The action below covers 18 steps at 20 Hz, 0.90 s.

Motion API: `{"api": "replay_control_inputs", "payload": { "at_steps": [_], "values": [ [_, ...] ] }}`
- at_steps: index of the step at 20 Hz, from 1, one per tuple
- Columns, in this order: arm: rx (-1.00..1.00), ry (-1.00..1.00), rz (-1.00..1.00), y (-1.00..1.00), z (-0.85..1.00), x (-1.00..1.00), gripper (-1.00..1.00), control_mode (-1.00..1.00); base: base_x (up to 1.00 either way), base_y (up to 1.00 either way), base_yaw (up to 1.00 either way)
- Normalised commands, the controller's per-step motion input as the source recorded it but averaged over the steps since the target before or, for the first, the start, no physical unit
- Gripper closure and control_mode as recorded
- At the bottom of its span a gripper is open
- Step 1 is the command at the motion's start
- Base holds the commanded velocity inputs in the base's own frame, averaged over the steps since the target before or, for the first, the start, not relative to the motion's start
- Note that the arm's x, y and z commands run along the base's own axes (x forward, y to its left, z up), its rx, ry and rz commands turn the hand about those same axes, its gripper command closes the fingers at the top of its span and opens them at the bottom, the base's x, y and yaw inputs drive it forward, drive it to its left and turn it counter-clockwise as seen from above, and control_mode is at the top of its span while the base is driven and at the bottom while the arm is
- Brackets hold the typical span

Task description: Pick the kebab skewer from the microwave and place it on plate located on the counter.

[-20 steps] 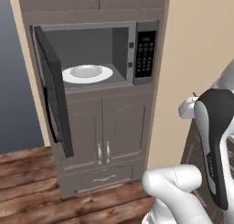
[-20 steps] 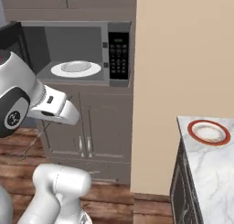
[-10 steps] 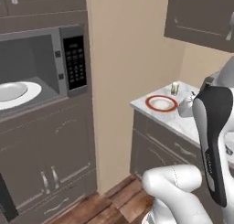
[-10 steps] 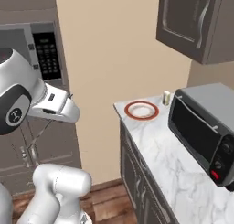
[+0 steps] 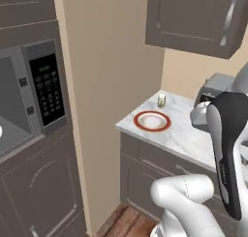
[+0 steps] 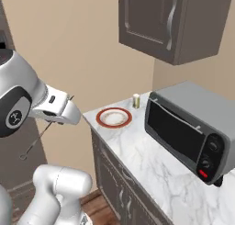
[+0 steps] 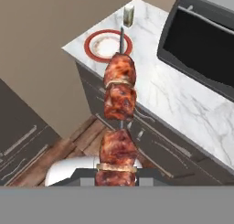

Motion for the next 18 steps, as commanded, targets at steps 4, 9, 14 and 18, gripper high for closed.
{"api": "replay_control_inputs", "payload": {
  "at_steps": [4,9,14,18],
  "values": [
    [0.0,0.0,0.0,0.0,0.0,0.0,1.0,1.0,0.56,0.48,-0.18],
    [0.05,0.01,-0.05,-0.07,-0.04,0.48,1.0,-1.0,0.21,0.0,-0.04],
    [0.12,0.03,-0.02,-0.43,-0.3,1.0,1.0,-1.0,0.0,0.0,0.0],
    [0.09,0.06,0.0,-0.24,-0.58,1.0,1.0,-1.0,0.0,0.0,0.0]
  ]
}}
